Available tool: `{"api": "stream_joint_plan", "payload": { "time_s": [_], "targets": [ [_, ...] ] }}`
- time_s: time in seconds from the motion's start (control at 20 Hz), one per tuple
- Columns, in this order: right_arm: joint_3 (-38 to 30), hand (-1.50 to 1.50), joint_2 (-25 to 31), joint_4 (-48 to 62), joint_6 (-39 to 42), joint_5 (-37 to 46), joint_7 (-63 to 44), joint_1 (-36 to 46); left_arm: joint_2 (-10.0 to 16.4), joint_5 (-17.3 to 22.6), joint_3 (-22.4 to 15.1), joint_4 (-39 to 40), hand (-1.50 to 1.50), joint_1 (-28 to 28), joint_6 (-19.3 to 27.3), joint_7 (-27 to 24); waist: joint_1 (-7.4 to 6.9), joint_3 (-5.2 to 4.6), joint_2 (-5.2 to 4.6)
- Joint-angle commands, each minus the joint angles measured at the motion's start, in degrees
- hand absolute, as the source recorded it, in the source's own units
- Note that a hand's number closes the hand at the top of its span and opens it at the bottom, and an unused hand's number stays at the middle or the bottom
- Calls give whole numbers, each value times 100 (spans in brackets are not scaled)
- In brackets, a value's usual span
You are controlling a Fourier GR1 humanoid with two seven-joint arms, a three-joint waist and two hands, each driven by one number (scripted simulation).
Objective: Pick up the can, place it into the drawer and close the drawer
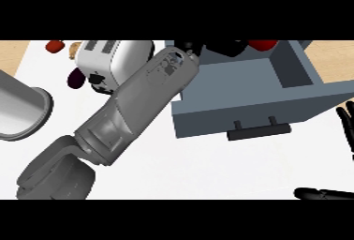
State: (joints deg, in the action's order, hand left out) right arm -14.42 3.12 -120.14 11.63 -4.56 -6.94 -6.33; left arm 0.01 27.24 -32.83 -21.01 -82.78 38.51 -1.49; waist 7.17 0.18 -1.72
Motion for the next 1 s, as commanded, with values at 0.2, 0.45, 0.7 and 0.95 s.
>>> {"api": "stream_joint_plan", "payload": {
  "time_s": [0.2,0.45,0.7,0.95],
  "targets": [
    [-93,-150,106,-153,37,-112,-161,-22,-1,183,-230,200,-150,6,386,-2,11,-1,6],
    [29,-150,36,-202,-88,-9,-282,128,-1,393,-230,151,-150,-60,407,-125,21,-5,-16],
    [0,-150,316,-431,-8,359,-68,210,-1,616,-202,86,-150,-23,653,-211,82,-5,-40],
    [313,-150,442,-645,-4,1320,393,60,-1,839,-118,-2,-150,31,576,-334,-71,-9,-6]
  ]
}}
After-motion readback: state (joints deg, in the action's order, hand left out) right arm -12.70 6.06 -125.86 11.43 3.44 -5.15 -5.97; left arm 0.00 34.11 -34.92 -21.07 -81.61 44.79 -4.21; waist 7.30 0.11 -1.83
